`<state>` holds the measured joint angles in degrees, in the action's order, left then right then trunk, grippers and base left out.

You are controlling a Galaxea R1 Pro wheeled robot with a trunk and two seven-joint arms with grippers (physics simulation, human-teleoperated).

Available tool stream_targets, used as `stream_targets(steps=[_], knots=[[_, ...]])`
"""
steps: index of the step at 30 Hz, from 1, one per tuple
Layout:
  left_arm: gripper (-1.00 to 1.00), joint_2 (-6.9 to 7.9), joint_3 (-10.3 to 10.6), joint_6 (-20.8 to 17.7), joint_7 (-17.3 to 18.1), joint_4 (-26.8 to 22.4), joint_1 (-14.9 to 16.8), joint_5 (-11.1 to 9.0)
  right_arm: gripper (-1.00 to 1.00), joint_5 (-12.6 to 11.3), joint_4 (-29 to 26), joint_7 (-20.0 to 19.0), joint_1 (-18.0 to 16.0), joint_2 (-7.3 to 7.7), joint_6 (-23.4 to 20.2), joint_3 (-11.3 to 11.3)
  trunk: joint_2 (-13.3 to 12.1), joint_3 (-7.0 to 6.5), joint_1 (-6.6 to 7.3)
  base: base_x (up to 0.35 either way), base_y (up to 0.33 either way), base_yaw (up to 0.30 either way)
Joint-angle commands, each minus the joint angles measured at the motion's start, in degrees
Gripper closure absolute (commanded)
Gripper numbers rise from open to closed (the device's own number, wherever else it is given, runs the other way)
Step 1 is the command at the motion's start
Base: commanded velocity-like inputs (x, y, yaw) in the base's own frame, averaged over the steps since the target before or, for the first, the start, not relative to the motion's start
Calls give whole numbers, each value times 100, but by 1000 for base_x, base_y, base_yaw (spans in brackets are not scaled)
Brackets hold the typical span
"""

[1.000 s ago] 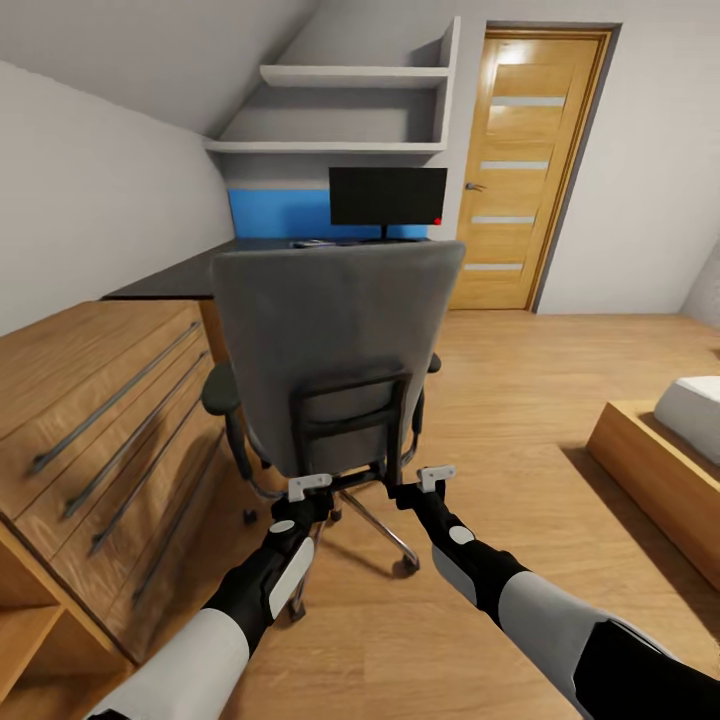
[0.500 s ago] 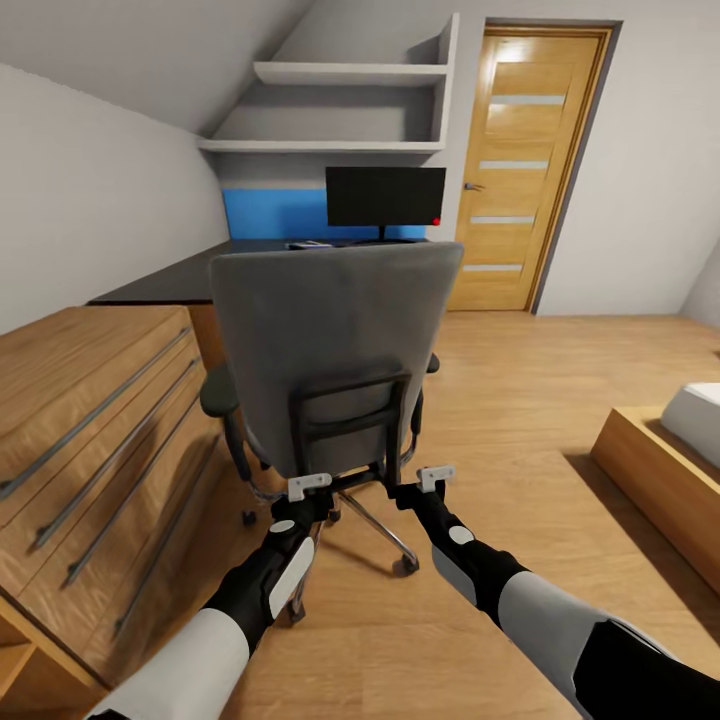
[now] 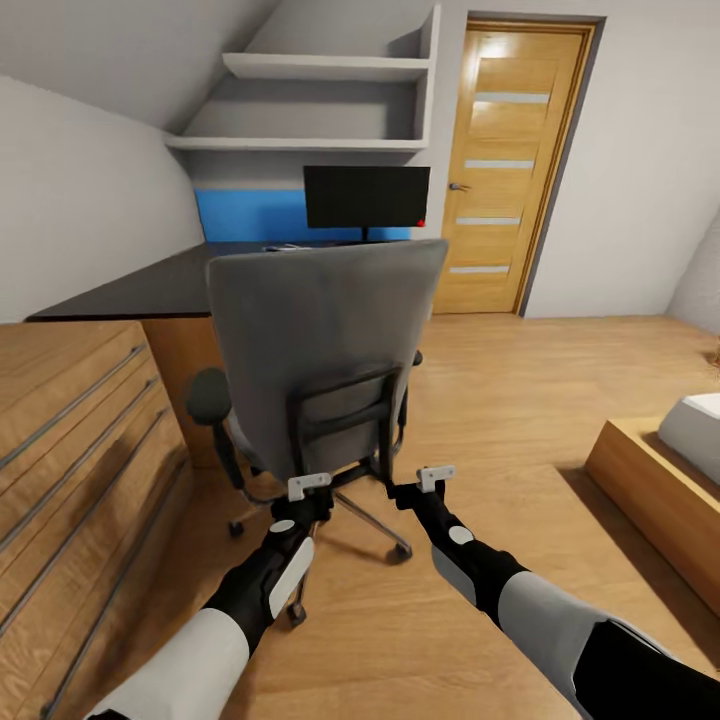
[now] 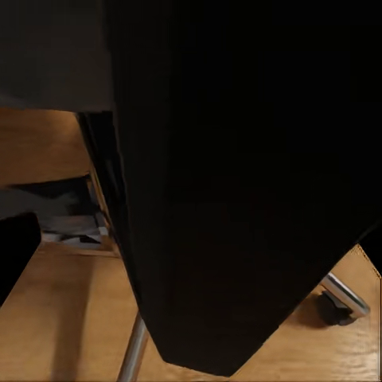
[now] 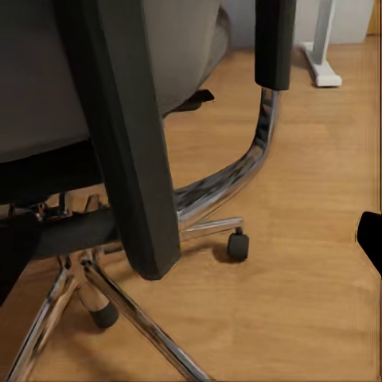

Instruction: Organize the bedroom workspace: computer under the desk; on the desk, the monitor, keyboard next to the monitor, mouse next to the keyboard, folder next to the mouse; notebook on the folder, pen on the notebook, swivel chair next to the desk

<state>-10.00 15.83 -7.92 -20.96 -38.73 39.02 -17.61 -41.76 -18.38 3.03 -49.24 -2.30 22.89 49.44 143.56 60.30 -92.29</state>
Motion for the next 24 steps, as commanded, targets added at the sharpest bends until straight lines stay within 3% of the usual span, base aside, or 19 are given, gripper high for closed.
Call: stream_targets(steps=[1, 10, 18, 24], knots=[[-100, 0, 8, -26, -38, -3, 0, -58, -100, -34, 1, 31, -6, 3, 22, 47, 1, 6, -3, 319, -112, -84], [-100, 0, 8, -49, -40, -3, 0, -66, -100, -34, 1, 38, -6, 9, 22, 47, 1, 6, -3, 133, -67, -41], [-100, 0, 8, -52, -40, 4, 0, -82, -100, -34, 1, 37, -6, 9, 22, 44, 1, 6, -3, -270, -2, -1], [-100, 0, -17, -52, -47, 25, 0, -222, -100, -33, 9, 34, -6, 10, 16, 36, 1, 6, -3, -271, 0, 0]])
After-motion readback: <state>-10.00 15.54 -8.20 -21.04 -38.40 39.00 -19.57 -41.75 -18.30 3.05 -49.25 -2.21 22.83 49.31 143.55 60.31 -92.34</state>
